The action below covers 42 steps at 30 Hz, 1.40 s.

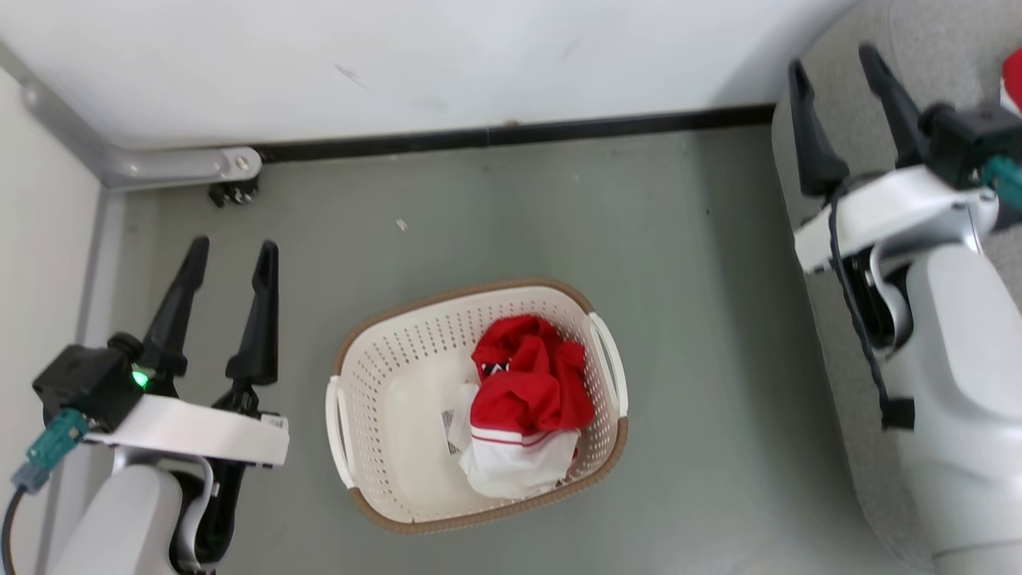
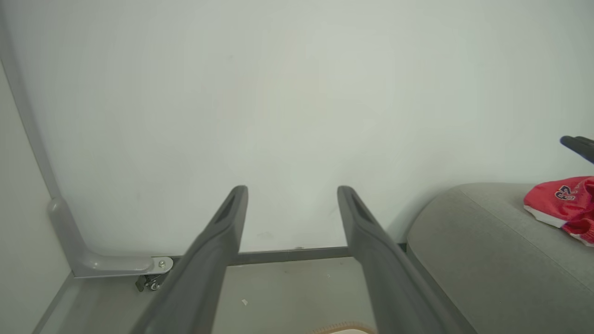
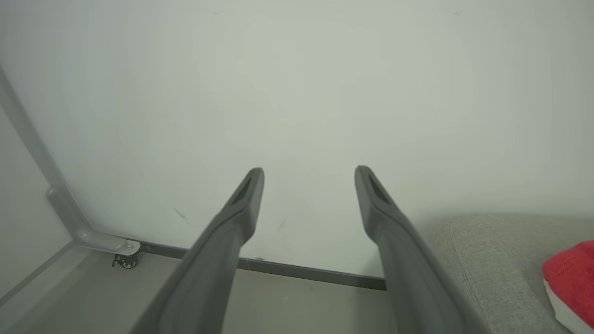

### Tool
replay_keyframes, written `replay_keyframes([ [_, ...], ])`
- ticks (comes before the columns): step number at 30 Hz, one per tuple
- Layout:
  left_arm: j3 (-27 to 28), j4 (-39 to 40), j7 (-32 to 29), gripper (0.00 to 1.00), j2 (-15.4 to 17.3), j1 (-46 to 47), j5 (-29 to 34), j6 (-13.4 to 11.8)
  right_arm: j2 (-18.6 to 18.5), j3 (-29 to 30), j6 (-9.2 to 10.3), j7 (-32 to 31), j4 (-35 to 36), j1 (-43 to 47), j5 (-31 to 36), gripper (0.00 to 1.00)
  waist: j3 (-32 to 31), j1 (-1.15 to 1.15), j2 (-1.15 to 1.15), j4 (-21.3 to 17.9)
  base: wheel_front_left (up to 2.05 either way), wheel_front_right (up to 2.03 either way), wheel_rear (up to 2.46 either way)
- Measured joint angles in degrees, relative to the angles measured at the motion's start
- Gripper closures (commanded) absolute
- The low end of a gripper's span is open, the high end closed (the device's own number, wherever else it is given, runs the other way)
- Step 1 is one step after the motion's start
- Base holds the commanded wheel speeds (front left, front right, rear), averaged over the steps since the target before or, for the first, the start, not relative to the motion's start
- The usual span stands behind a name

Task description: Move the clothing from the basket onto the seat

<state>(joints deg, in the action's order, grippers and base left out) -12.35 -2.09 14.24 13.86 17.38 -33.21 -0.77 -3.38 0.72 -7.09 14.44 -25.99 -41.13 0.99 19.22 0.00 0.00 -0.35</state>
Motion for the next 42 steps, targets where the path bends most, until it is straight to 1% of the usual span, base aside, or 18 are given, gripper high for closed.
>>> replay_keyframes([
  [5,0.33,-0.97,0.04,0.00,-0.66,-2.91,0.14,0.99,-0.01,1.44,0.00,0.01,3.88,5.51,0.00,0.00,-3.17,0.00,0.00,1.01,0.00,0.00,0.00],
  [12,0.87,-2.59,0.04,0.00,-1.05,-7.18,1.42,1.43,0.09,0.81,0.00,0.01,8.32,12.72,-0.01,0.00,-7.31,0.00,0.00,2.13,0.00,0.00,0.00],
  [18,4.38,-2.18,0.05,0.00,-2.41,-9.55,2.15,1.43,0.18,0.24,0.00,0.01,10.77,19.03,-1.35,0.00,-10.59,0.00,0.00,2.78,0.00,0.00,0.00],
  [21,5.43,-2.02,0.04,0.00,-2.55,-11.27,3.76,1.43,0.29,-0.02,0.00,0.01,11.74,21.82,-1.56,0.00,-12.07,0.00,0.00,2.96,0.00,0.00,0.00],
  [27,6.61,-1.85,0.05,0.00,-2.96,-14.06,5.26,1.53,0.45,-1.38,0.00,0.01,14.65,24.94,-1.65,0.00,-14.72,0.00,0.00,3.02,0.00,0.00,0.00],
  [32,7.94,-1.64,0.04,0.00,-4.03,-15.80,5.59,1.93,0.53,-1.47,0.00,0.01,16.00,27.83,-1.85,0.00,-16.62,0.00,0.00,2.91,0.00,0.00,0.00],
  [35,8.55,-1.40,0.05,0.00,-4.83,-16.75,5.60,2.02,0.55,-1.44,0.00,0.01,16.50,29.27,-2.14,0.00,-17.65,0.00,0.00,2.85,0.00,0.00,0.00],
  [42,9.29,-1.40,0.04,0.00,-5.59,-19.50,6.90,2.54,0.73,-1.90,0.00,0.01,16.72,32.23,-2.27,0.00,-19.61,0.00,0.00,2.75,0.00,0.00,0.00],
])
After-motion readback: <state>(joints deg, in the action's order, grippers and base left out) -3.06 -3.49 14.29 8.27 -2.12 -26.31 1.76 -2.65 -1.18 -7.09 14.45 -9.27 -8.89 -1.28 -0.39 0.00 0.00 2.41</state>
